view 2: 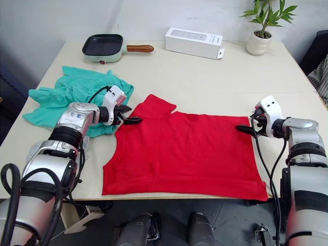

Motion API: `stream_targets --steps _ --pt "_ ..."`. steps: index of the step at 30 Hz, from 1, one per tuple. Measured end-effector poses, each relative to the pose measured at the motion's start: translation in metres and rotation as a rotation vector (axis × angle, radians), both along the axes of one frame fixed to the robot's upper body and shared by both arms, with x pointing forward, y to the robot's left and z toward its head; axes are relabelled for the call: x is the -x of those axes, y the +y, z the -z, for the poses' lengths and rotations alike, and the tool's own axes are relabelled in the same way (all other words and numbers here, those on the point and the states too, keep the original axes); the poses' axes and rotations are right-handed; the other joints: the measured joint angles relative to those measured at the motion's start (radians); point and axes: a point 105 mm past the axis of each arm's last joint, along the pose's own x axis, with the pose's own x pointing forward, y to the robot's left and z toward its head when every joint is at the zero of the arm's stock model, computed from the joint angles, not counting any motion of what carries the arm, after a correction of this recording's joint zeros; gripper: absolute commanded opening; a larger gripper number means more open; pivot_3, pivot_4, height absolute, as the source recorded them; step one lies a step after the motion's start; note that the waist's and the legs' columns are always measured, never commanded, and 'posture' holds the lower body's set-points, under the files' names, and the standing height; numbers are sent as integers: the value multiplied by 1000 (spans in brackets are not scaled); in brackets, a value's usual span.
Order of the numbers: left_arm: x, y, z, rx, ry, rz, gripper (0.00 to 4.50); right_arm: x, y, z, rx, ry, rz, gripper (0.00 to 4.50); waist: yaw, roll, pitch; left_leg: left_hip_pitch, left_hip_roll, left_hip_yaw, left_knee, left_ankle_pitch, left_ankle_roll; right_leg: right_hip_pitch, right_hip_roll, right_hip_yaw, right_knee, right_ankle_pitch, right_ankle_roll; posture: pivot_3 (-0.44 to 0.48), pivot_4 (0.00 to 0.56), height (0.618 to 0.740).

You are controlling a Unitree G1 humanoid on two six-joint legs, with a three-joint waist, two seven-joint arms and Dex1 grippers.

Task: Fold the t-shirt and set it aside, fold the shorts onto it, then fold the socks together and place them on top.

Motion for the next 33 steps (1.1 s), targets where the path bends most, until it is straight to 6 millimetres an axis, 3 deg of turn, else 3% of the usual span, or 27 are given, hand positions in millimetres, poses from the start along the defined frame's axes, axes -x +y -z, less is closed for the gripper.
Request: stream_targets --steps 9,12,16,24,26,33 --pt "-3 -5 2 -16 7 -6 4495 -6 4 4 -70 -12 62 4480 -13 0 0 1 0 0 1 0 0 0 -1 1 3 0 0 0 150 740" --pt "-4 -5 2 -13 17 -17 3903 -8 6 4 -74 -14 73 4500 -13 0 0 1 0 0 2 0 0 0 -1 1 3 0 0 0 150 740" --pt "-4 -3 3 2 27 -34 2648 -11 11 5 -97 -20 73 3541 -15 0 0 1 0 0 2 0 0 0 0 1 3 0 0 0 150 740" --pt "-4 -6 4 4 27 -26 75 -16 19 3 -78 -28 60 692 -15 0 0 1 0 0 3 0 0 0 -1 1 4 0 0 0 150 740" --pt "-5 -7 4 5 23 -25 0 -16 20 2 -68 -31 57 25 -15 0 0 1 0 0 3 0 0 0 -1 1 4 0 0 0 150 740" --pt "-5 -4 5 42 -19 -33 0 -16 21 0 -71 -44 32 25 -16 0 0 1 0 0 3 0 0 0 -1 1 4 0 0 0 150 740"
